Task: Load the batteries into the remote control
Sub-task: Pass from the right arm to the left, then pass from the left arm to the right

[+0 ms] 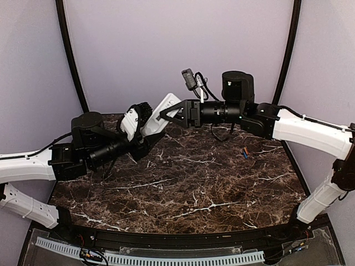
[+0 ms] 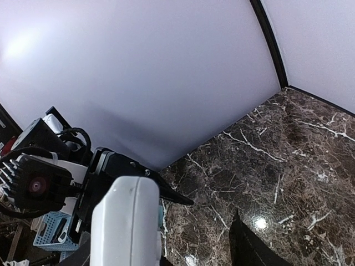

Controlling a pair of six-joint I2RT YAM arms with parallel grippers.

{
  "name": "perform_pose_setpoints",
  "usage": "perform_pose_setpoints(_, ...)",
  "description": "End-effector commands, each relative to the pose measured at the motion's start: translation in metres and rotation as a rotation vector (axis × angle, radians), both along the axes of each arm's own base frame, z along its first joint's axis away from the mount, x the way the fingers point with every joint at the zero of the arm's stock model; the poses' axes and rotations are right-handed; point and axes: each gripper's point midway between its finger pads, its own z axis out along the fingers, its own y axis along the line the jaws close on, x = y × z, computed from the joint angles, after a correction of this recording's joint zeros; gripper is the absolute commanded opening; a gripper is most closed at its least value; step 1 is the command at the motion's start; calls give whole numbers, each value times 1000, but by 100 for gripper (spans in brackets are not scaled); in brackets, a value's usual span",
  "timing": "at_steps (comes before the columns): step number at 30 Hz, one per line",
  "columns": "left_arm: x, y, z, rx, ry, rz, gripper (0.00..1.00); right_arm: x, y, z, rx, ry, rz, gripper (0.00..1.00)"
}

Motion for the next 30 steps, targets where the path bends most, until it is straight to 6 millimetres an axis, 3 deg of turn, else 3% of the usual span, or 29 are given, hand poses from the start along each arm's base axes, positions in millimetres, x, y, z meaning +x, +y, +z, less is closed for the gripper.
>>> perform_pose_setpoints(1, -5, 6, -14, -16, 103, 4, 0, 9, -21, 6, -92, -120, -87, 71)
perform_pose_setpoints(7, -3, 1, -57, 9, 310, 41, 0, 12, -60, 19, -150, -273, -189, 84)
perform_pose_setpoints(11, -4, -7, -82, 12, 424, 50, 0, 9, -70, 18, -177, -249, -198, 80)
perform_pose_setpoints(19, 1, -24, -95, 25, 484, 47, 0, 16, -43, -25, -290, -80, -166, 59)
perform_pose_setpoints(30, 1, -27, -100, 31, 503, 48, 0, 18, -29, -58, -364, 16, -152, 43)
